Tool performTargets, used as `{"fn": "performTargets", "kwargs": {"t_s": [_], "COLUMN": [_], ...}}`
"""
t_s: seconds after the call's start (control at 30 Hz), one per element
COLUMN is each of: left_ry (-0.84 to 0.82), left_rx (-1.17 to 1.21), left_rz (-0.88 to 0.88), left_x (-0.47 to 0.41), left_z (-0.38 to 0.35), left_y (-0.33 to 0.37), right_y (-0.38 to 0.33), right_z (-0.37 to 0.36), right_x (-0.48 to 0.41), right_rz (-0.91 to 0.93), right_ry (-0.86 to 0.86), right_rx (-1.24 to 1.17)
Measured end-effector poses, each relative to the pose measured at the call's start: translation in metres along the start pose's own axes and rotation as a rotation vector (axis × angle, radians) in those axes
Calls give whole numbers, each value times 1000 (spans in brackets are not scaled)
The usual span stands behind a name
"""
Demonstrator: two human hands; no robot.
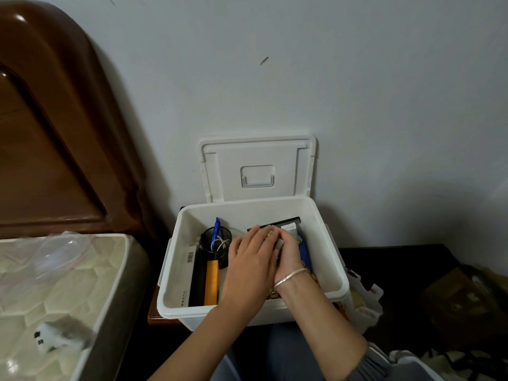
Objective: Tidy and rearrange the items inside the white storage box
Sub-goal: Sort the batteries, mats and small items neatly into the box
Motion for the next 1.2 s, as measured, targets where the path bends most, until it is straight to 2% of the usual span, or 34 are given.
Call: {"fn": "performTargets", "kwargs": {"t_s": [0.2,0.3,0.4,0.6,0.67,0.8,0.93,1.0,1.2], "left_ry": [-65,-11,-15,-421,-493,-453,-349,-348,-529], "left_rx": [224,305,295,296,293,450,461,413,-1], "left_rz": [-18,64,274,713,851,1155,1354,1341,988], "left_x": [-4,-5,-7,16,19,12,8,6,-11], "left_z": [-10,-10,-25,-123,-150,-184,-200,-206,-211], "left_y": [-8,-32,-76,-140,-148,-159,-171,-172,-172], "right_y": [-6,-25,-56,-91,-97,-98,-100,-104,-103], "right_z": [11,27,45,62,62,56,54,55,53], "right_x": [-6,-14,-21,-52,-61,-77,-86,-87,-86], "right_rz": [-70,-90,-80,-56,-27,4,-1,1,3], "right_ry": [33,58,86,84,87,54,29,22,1], "right_rx": [37,-52,-82,1,15,37,66,57,107]}}
Point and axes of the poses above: each hand's wrist, its own x-axis away from the middle knuckle, its own z-axis out of the back of the hand, y = z × x, the point moved 8 cm from there along -x, towards the middle knuckle, and after that the axes turned 4 degrees about y, right-handed, at the moved point
